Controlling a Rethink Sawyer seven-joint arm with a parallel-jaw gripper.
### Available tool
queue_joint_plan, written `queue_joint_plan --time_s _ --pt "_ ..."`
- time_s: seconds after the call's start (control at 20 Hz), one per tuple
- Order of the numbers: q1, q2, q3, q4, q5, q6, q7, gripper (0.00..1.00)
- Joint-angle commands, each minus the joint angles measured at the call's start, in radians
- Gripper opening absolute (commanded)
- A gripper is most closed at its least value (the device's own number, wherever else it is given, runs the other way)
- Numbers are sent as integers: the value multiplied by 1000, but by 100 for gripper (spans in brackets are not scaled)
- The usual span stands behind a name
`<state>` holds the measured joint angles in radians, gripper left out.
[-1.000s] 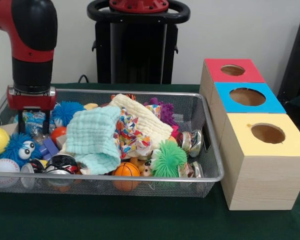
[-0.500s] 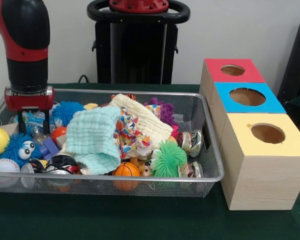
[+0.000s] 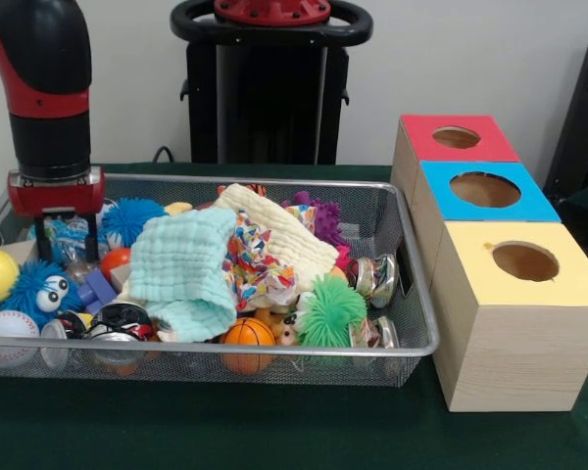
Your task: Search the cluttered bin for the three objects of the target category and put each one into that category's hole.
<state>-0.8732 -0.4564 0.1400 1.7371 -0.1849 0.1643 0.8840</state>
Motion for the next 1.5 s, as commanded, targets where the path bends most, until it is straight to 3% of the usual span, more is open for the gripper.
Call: queue_joint_plan --time_s 0.05,0.45,1.15,1.2,1.5 --pt "-35 195 30 171 -125 137 38 100" --pt "-47 208 17 156 -148 49 79 100" --pt "30 204 -66 143 -162 -121 183 100" --pt "43 205 -79 140 -156 -126 181 0" --pt "47 209 -86 134 -161 -139 168 0"
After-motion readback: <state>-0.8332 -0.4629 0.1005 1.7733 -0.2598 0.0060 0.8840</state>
